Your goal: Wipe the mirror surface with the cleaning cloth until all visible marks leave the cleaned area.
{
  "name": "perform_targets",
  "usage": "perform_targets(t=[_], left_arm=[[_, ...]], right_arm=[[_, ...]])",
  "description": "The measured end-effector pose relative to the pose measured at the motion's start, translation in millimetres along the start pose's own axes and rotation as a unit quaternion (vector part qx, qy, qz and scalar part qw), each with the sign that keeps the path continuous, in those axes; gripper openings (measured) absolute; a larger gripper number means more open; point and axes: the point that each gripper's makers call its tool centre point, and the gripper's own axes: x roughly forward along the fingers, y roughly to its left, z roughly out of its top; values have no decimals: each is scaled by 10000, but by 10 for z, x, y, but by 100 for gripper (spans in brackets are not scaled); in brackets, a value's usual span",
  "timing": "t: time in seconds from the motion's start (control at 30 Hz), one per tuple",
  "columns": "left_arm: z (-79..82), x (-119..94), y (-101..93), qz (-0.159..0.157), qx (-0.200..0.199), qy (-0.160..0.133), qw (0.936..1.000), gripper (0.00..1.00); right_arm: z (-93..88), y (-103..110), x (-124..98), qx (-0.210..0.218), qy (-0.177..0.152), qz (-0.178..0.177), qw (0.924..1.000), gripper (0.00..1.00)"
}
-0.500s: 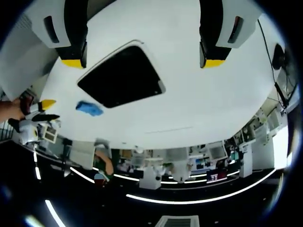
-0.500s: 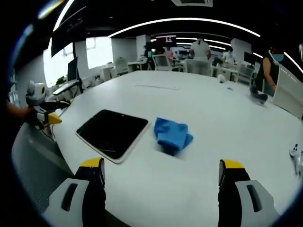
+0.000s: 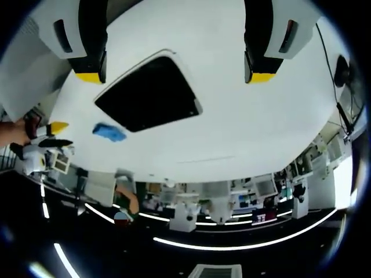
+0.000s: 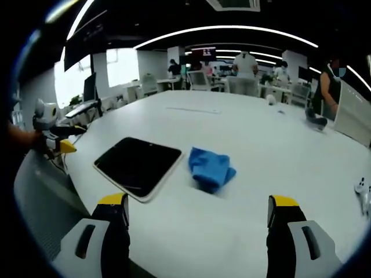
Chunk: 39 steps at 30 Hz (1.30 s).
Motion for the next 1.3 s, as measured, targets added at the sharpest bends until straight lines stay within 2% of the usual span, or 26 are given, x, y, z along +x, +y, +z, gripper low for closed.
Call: perform_targets(t=[0.33,0.67,1.3], left_arm=[[-8,-4,5,7,23,16,10000,99],[4,-12,12,9,17,-22,10000,99],[-47,-30,24,39,66,58,10000,99]], right_arm=[[-51,-24,-13,162,93,-49,9998,100],[-15,3,-24,13,40,-46,10000,99],[-75,70,-47,175,67,46,9998,96]])
